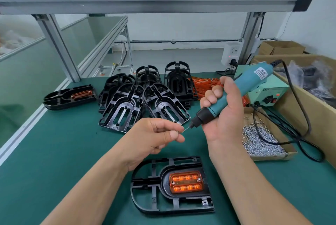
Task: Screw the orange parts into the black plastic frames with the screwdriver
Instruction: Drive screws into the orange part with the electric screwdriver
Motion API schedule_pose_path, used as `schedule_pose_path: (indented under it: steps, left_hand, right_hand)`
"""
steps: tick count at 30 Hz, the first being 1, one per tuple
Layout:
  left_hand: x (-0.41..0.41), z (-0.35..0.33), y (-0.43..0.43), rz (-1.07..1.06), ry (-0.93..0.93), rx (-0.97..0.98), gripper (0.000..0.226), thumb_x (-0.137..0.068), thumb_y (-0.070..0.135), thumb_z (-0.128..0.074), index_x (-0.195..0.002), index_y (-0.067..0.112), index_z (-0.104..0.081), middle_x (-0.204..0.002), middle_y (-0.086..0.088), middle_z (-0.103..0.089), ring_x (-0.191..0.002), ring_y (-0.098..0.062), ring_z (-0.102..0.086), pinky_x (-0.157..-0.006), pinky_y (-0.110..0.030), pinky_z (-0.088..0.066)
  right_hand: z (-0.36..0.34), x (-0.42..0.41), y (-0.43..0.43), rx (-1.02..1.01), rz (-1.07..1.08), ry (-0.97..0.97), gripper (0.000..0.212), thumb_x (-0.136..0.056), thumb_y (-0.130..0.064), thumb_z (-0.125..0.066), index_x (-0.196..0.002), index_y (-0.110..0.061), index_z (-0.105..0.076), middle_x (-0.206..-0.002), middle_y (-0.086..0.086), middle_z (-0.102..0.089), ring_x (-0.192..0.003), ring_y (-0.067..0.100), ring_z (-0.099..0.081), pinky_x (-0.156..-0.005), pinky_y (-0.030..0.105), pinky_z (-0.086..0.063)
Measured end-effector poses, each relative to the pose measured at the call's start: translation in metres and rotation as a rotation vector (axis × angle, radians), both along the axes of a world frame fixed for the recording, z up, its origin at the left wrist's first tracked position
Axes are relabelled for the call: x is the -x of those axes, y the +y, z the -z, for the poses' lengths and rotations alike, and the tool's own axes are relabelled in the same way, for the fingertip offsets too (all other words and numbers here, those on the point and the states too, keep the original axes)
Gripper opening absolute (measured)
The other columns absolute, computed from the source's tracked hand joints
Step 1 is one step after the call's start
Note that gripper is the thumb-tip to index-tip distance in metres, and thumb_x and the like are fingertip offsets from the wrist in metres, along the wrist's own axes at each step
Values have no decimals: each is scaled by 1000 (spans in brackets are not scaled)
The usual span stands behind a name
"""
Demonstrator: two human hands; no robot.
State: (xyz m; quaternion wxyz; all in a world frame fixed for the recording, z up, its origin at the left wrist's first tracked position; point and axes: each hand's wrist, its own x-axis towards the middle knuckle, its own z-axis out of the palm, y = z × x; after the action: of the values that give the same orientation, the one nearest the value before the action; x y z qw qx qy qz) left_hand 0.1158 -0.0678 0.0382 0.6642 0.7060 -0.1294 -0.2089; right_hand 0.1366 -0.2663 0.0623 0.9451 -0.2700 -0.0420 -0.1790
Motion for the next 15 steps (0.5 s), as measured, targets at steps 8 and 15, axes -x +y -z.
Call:
schedule_pose_path:
  steps: [8, 15]
  left_hand:
    - [4, 1, -5, 39, -7, -71, 19, -99, 9, -70, -105, 24, -80, -104, -8, -81, -52, -6, -36, -49, -16, -32]
    - [3, 3, -4, 65, -29, -97, 18, -98, 13, -72, -106, 28, -80, -103, -7, -81, -54, -8, -34, -50, -18, -30]
  right_hand:
    - [8, 2, -6, 12, -16, -6, 6, -106, -22, -60, -103, -16, -60, -72, -4, -50, -59, 9, -46, -55, 22, -45]
    - [12, 4, 1, 76, -39, -4, 9, -104, -24, -64, -105, -16, -59, -73, -3, -50, -59, 9, -47, -55, 23, -45]
